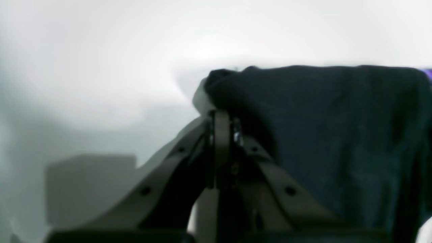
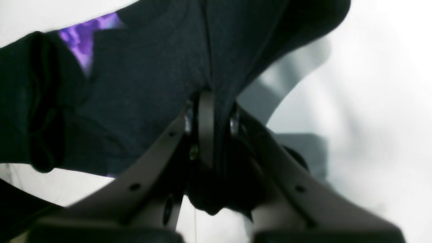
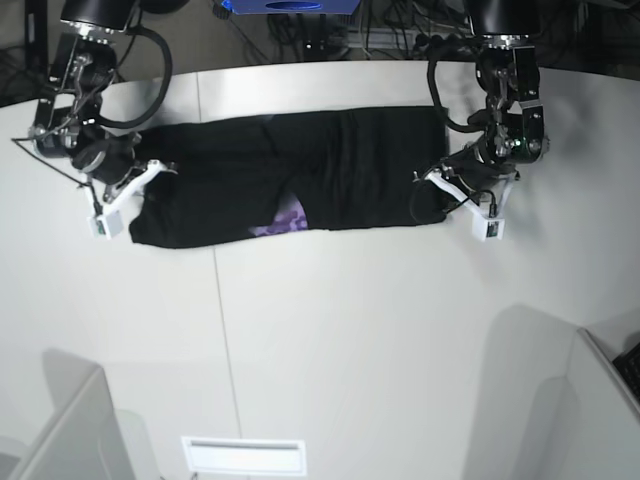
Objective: Fold the T-shirt properly
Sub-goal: 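Grasp both ends of the shortened strip and push them together, then fold the strip over with the right gripper toward the left gripper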
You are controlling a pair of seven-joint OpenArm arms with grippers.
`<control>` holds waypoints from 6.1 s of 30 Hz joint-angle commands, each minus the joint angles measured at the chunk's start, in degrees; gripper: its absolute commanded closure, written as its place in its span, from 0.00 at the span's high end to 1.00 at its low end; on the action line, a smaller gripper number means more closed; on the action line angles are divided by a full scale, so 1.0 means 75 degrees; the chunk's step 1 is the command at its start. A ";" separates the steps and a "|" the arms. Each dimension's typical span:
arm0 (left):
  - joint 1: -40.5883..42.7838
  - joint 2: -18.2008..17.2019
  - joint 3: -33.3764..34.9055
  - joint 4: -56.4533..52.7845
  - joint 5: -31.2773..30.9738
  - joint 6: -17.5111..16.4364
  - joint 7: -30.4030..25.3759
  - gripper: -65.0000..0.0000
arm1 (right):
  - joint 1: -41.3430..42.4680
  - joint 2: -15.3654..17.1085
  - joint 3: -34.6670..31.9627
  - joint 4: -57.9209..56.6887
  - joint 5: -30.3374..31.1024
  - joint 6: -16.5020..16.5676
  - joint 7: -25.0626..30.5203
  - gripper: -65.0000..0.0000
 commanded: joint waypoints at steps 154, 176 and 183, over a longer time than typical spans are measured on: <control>0.1978 -0.0722 -0.4186 0.2070 0.1444 -0.1712 0.0722 0.00 | 0.2229 -0.1254 -0.8787 -0.1197 0.0196 -0.3380 0.2734 0.49; 0.1884 -0.0816 -0.3952 0.2070 -0.0197 -0.1735 0.0722 0.00 | 0.1702 0.0281 -0.7110 0.0760 0.0185 -0.3356 0.2804 0.00; 0.2013 -0.0816 -0.3471 0.2070 -0.3069 -0.1735 0.0734 0.00 | 0.0506 0.0293 -0.4403 0.1428 0.0185 -0.3333 0.2804 0.00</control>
